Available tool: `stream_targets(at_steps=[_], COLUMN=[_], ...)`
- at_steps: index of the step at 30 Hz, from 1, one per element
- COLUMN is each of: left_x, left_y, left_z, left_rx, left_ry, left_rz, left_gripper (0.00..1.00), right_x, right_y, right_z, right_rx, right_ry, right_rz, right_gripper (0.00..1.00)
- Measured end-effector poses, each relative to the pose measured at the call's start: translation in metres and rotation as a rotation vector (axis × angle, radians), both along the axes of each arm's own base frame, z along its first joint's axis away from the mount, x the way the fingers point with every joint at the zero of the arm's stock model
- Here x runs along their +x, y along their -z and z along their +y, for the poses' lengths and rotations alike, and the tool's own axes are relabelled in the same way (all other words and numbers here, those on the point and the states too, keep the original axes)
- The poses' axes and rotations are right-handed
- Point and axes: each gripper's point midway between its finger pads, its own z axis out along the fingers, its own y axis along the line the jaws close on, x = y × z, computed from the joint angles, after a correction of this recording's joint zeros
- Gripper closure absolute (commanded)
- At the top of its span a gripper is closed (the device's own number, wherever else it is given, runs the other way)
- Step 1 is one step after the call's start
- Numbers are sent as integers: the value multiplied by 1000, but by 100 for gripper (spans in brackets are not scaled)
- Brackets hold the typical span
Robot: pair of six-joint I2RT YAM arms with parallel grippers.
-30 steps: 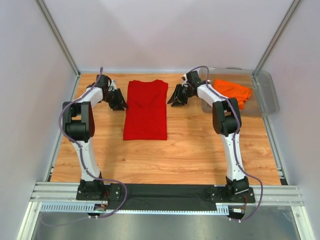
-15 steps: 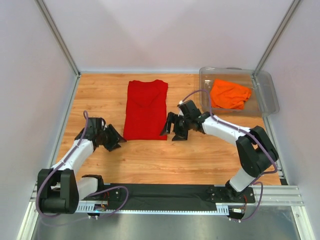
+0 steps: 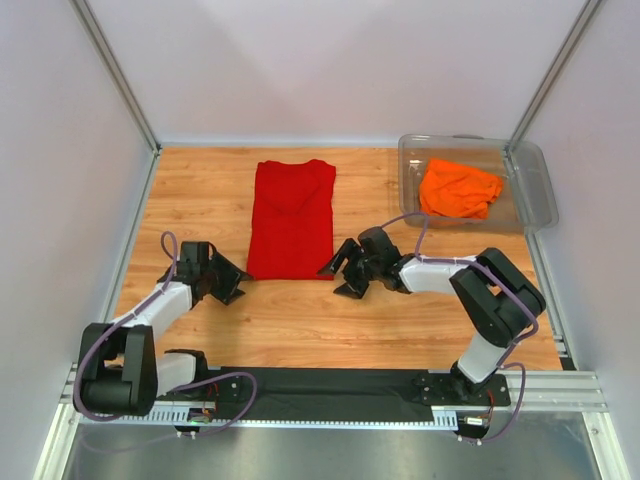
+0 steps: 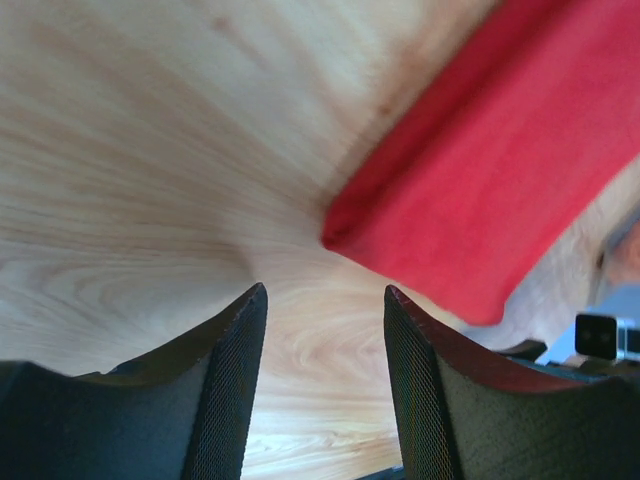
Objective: Fold and stack the t-shirts
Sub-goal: Fold the tshirt
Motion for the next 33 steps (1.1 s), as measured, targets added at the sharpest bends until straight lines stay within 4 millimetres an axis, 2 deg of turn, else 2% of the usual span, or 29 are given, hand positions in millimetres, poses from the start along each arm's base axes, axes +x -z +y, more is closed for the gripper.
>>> stream_targets(at_steps=[3,7,14,19,27,31,33], left_x=[-2,10,20,24,30,31,31], left_y=[13,12,13,14,19,20,20], left_z=[-3,-4,-5,-4,-4,-4,-4], left_rx=[-47,-97,-150,-160,-163,-164,-163], left_ry=[-59,-133,-214,-233,-234,-233,-233], left_rz=[55,48,36,29,23,20,20], left_gripper=[43,44,46,52,66,70,72], right_x=[5,10,19,22,26,28,29], right_y=[-1,2,5,6,9,11,14], right_z=[7,6,2,2,3,2,0], right_rx=[15,-9,-9,7,16,15,8], right_ry=[50,132,263,323,384,413,427], right_rz=[4,27,93,128,160,176,181], right_gripper=[27,35,36,41,44,56,57])
